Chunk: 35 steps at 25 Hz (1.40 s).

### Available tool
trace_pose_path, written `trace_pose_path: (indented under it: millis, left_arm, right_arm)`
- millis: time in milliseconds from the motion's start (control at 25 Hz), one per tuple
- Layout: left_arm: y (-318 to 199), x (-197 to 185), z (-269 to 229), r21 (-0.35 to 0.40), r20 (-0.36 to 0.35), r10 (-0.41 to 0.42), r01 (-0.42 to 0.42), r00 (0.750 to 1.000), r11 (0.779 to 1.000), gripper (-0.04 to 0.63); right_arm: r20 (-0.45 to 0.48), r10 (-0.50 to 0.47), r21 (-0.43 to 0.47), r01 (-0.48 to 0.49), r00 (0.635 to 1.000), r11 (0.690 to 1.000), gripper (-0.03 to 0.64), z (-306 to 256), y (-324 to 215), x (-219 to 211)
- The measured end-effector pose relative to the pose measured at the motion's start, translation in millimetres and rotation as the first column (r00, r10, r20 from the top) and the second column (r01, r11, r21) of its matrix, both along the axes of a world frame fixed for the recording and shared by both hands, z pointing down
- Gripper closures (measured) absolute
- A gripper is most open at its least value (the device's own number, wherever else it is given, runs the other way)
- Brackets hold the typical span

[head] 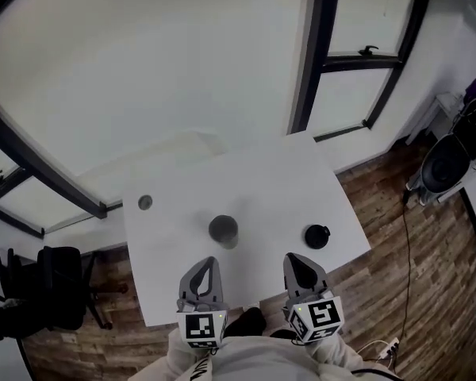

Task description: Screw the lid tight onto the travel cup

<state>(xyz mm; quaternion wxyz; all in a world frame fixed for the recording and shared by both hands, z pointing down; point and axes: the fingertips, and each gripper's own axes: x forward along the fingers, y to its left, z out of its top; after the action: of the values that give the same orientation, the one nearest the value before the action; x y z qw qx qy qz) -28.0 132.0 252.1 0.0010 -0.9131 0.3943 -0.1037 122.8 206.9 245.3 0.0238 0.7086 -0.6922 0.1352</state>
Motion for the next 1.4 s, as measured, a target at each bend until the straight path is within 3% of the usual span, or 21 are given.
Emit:
trace_pose_path:
  millis: [480,760,1160,1200,1280,1400]
  left_arm:
    - [-73,-10,8,-0.049,0.017,-0.155,0.155,0.988,0.987,0.589]
    - [-79,-19,21,-0.089,0.030,-0.272,0.274,0.962,0.958,0.589]
    - [-80,-8,27,-0.092,0.050,-0.283,0.287,0.958,0.953,0.589]
    - [-80,-9,27,-0.095,0.049,-0.287,0.291,0.957,0.952,0.589]
    - [-81,-9,27,-0.096,0.046,-0.293,0.296,0.955,0.950,0.589]
    - [-79,-8,31,-0.103,0.048,-0.292,0.295,0.955,0.950,0.589]
  right_arm:
    - [-0.009,-0.155,-0.031,0.154,0.988,0.988,0.595,-3,-101,6]
    - [-0.011,-0.217,-0.048,0.217,0.976,0.975,0.595,6,-122,25]
    - [0.007,-0.211,-0.108,0.210,0.977,0.972,0.590,25,-127,48]
    - [0.012,-0.223,-0.121,0.223,0.975,0.967,0.580,28,-127,50]
    - [0.026,-0.255,-0.155,0.256,0.967,0.954,0.478,36,-124,55]
    - [0.021,-0.293,-0.199,0.292,0.956,0.936,0.455,47,-121,64]
